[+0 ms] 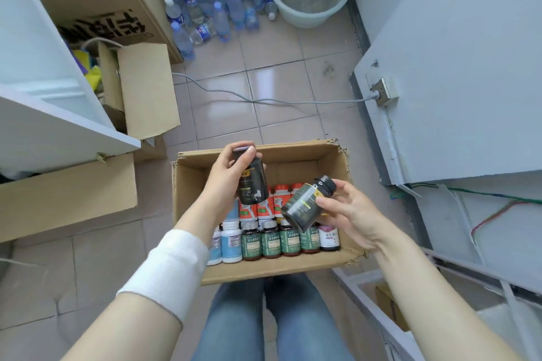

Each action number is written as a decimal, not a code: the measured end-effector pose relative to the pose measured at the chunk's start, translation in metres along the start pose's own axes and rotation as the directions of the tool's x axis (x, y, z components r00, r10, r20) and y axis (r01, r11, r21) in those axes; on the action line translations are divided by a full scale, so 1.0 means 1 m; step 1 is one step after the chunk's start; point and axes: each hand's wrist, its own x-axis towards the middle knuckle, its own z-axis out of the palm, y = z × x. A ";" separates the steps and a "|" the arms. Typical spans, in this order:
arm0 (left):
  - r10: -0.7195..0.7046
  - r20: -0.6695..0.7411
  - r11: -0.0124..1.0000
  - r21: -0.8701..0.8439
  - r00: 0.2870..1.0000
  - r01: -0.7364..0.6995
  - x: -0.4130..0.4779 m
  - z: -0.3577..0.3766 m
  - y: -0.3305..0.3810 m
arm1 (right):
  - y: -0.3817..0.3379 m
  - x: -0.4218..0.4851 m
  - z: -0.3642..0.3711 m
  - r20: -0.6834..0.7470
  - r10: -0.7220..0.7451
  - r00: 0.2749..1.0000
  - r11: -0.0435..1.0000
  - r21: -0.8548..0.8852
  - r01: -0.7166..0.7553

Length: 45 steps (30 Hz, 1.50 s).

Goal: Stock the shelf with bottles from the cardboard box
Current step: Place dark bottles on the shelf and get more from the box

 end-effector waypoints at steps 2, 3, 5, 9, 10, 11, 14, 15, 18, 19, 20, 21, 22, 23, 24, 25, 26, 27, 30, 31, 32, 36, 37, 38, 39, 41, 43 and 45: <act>0.036 0.041 0.999 -0.008 0.998 -0.036 -0.024 0.005 0.020 | 0.006 -0.032 0.007 0.079 -0.029 0.996 0.989 0.148 0.017; 0.049 0.064 0.999 -0.013 0.997 -0.048 -0.037 0.009 0.029 | 0.009 -0.048 0.011 0.089 -0.057 0.994 0.979 0.201 0.038; 0.056 0.126 0.998 -0.010 0.990 -0.056 -0.066 0.016 0.047 | 0.017 -0.083 0.023 0.059 -0.123 0.991 0.948 0.303 0.099; 0.041 0.309 0.999 0.015 0.950 -0.048 -0.126 0.023 0.071 | 0.044 -0.154 0.058 -0.176 -0.240 0.955 0.870 0.398 0.292; 0.032 0.355 0.999 0.014 0.934 -0.040 -0.141 0.024 0.076 | 0.054 -0.171 0.067 -0.225 -0.250 0.942 0.856 0.403 0.324; 0.020 0.399 0.999 0.019 0.917 -0.030 -0.157 0.025 0.080 | 0.064 -0.188 0.076 -0.249 -0.258 0.934 0.842 0.416 0.344; 0.031 0.519 0.999 0.018 0.854 -0.047 -0.206 0.032 0.094 | 0.090 -0.241 0.097 -0.295 -0.273 0.916 0.737 0.547 0.396; 0.043 0.564 0.998 0.022 0.825 -0.067 -0.223 0.036 0.098 | 0.097 -0.259 0.101 -0.299 -0.288 0.910 0.689 0.594 0.414; 0.089 0.695 0.987 0.033 0.714 -0.155 -0.279 0.055 0.107 | 0.119 -0.318 0.102 -0.292 -0.345 0.892 0.609 0.654 0.449; 0.102 0.734 0.981 0.036 0.672 -0.189 -0.299 0.064 0.110 | 0.125 -0.340 0.100 -0.300 -0.362 0.883 0.607 0.643 0.468; 0.114 0.773 0.975 0.035 0.624 -0.221 -0.320 0.072 0.113 | 0.130 -0.360 0.097 -0.315 -0.386 0.867 0.606 0.621 0.496; 0.125 0.815 0.967 0.028 0.566 -0.254 -0.343 0.081 0.116 | 0.136 -0.381 0.094 -0.340 -0.412 0.845 0.602 0.595 0.533; 0.133 0.856 0.958 0.018 0.499 -0.288 -0.367 0.090 0.119 | 0.141 -0.403 0.090 -0.370 -0.438 0.819 0.594 0.565 0.573; 0.139 0.891 0.947 0.009 0.433 -0.322 -0.392 0.099 0.121 | 0.147 -0.424 0.085 -0.401 -0.466 0.789 0.582 0.533 0.615; 0.144 0.919 0.933 -0.002 0.368 -0.360 -0.418 0.108 0.122 | 0.154 -0.446 0.079 -0.434 -0.494 0.753 0.566 0.497 0.658; 0.146 0.938 0.918 -0.010 0.313 -0.397 -0.445 0.117 0.122 | 0.162 -0.469 0.072 -0.465 -0.523 0.714 0.550 0.456 0.700; 0.149 0.952 0.903 -0.021 0.266 -0.429 -0.473 0.127 0.119 | 0.172 -0.494 0.066 -0.491 -0.553 0.673 0.531 0.415 0.739; 0.153 0.962 0.892 -0.036 0.225 -0.450 -0.503 0.137 0.114 | 0.183 -0.521 0.059 -0.510 -0.585 0.631 0.510 0.375 0.775; 0.165 0.981 0.870 -0.095 0.105 -0.484 -0.597 0.170 0.093 | 0.225 -0.606 0.040 -0.559 -0.661 0.500 0.438 0.254 0.862; 0.162 0.985 0.866 -0.110 0.065 -0.488 -0.631 0.180 0.085 | 0.242 -0.636 0.033 -0.575 -0.678 0.458 0.419 0.210 0.883; 0.160 0.987 0.863 -0.128 0.023 -0.489 -0.663 0.192 0.076 | 0.258 -0.666 0.027 -0.590 -0.690 0.419 0.405 0.165 0.899; 0.122 0.987 0.877 -0.155 -0.100 -0.456 -0.774 0.238 0.036 | 0.321 -0.767 -0.006 -0.661 -0.699 0.274 0.391 -0.032 0.920; 0.098 0.987 0.876 -0.146 -0.126 -0.460 -0.797 0.249 0.024 | 0.335 -0.790 -0.016 -0.686 -0.690 0.230 0.376 -0.068 0.924; 0.070 0.986 0.870 -0.134 -0.150 -0.475 -0.817 0.260 0.013 | 0.346 -0.811 -0.025 -0.706 -0.682 0.188 0.353 -0.093 0.931; 0.039 0.985 0.861 -0.120 -0.171 -0.494 -0.837 0.269 0.002 | 0.357 -0.831 -0.036 -0.717 -0.682 0.143 0.323 -0.120 0.939; -0.022 0.979 0.832 -0.095 -0.205 -0.546 -0.866 0.290 -0.020 | 0.374 -0.867 -0.056 -0.742 -0.666 0.082 0.284 -0.150 0.947; -0.073 0.972 0.798 -0.078 -0.224 -0.597 -0.887 0.315 -0.039 | 0.386 -0.898 -0.078 -0.782 -0.622 0.043 0.288 -0.177 0.941; -0.084 0.972 0.753 -0.082 -0.219 -0.653 -0.904 0.339 -0.056 | 0.392 -0.922 -0.099 -0.795 -0.607 0.002 0.277 -0.209 0.938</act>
